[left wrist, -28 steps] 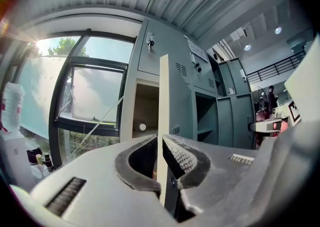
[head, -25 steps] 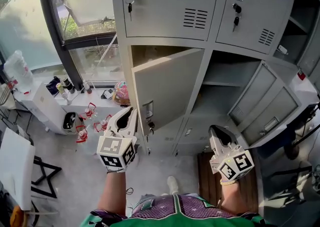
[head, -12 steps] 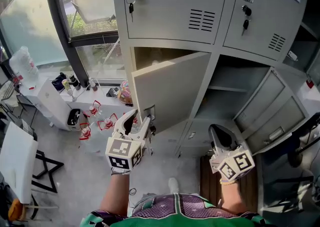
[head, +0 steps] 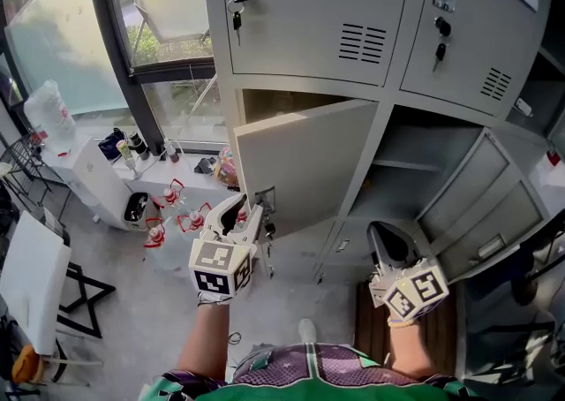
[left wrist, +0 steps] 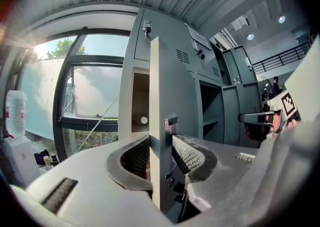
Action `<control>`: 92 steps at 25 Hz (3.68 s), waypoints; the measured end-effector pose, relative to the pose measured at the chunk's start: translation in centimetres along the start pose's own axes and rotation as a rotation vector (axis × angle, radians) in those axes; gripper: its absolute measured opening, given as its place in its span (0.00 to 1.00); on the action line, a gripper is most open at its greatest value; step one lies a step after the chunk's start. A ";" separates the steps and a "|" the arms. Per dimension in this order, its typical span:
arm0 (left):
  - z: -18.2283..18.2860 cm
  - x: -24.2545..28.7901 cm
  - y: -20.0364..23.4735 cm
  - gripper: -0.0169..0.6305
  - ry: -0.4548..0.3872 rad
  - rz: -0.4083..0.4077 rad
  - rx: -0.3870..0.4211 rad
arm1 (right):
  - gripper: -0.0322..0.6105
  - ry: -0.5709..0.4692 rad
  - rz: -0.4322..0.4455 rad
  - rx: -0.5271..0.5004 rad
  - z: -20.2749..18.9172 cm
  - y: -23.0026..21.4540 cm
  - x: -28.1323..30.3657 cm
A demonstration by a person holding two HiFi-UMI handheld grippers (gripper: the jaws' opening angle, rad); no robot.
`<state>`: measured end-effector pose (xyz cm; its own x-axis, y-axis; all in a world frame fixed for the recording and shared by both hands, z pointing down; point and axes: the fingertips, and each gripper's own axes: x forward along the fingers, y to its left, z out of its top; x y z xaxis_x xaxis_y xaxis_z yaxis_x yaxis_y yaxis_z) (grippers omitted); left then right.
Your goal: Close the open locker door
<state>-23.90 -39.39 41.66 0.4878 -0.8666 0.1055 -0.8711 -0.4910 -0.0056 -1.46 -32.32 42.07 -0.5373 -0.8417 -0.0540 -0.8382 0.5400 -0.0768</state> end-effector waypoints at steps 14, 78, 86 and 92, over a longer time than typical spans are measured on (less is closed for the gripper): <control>0.4 2.3 2.5 0.24 0.027 0.079 0.004 | 0.06 -0.015 0.024 -0.003 0.8 -1.3 1.4; -3.5 6.2 5.7 0.06 0.085 0.121 -0.136 | 0.06 -0.028 0.037 0.008 1.2 -3.7 4.5; -3.6 1.7 3.1 0.06 0.056 0.051 -0.136 | 0.06 -0.042 -0.017 0.016 2.4 -2.7 1.8; -3.4 -1.8 0.7 0.06 0.023 -0.027 -0.109 | 0.06 -0.072 -0.047 -0.003 3.7 -0.6 -1.0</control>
<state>-25.56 -37.89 44.86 0.5104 -0.8505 0.1269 -0.8595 -0.5000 0.1060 -0.11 -31.81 38.53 -0.4889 -0.8638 -0.1214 -0.8629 0.4994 -0.0779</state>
